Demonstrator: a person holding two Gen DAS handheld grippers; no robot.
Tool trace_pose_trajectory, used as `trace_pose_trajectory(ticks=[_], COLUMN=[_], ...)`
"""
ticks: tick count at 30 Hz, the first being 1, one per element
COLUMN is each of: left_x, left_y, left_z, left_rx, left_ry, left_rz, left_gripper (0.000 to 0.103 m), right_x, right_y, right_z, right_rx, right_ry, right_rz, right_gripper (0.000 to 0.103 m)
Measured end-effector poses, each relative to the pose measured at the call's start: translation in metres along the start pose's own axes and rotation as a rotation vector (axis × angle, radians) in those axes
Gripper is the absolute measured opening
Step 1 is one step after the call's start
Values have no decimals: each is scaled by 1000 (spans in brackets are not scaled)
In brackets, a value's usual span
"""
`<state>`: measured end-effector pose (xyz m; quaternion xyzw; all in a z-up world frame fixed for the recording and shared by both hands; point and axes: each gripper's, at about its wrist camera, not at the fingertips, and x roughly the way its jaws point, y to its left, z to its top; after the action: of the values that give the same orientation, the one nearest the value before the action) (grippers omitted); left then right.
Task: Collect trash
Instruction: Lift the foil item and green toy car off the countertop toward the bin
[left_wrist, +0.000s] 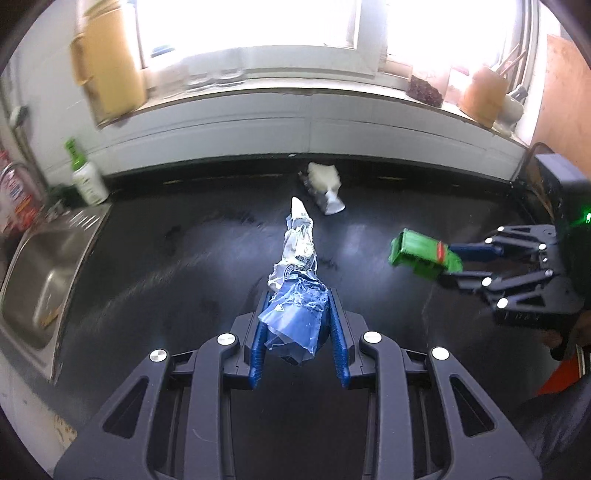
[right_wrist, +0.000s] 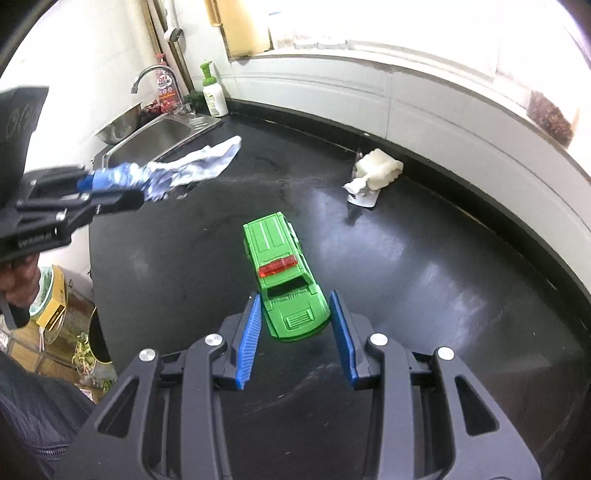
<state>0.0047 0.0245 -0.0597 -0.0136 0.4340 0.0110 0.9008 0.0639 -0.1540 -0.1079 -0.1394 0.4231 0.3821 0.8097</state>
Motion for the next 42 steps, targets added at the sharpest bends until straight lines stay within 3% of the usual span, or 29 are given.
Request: trace_pose_trajectory(ticks=[15,23,32,38,42], left_x=[-58,-95,-160,-189,-196], left_y=[41,78,141,183,204], left_z=[-63,-105,-200,-284,-334], left_rx=[-73,-166,-370,-549,-637], left_ry=[-32,-46,-19,35,69], left_rz=[61,141,309,407,436], left_gripper=[29,29,29,29,29], right_x=[-26,-21,8,40,66], right_y=[81,145,285,398,454], right_z=[0,18,32,21,10], right_rx=[-53,-144,-358,-509,-570], right_ry=[-27,-33,12,99,171], right_rz=[-22,54,269,435,490], right_gripper=[38,38,38,38,38])
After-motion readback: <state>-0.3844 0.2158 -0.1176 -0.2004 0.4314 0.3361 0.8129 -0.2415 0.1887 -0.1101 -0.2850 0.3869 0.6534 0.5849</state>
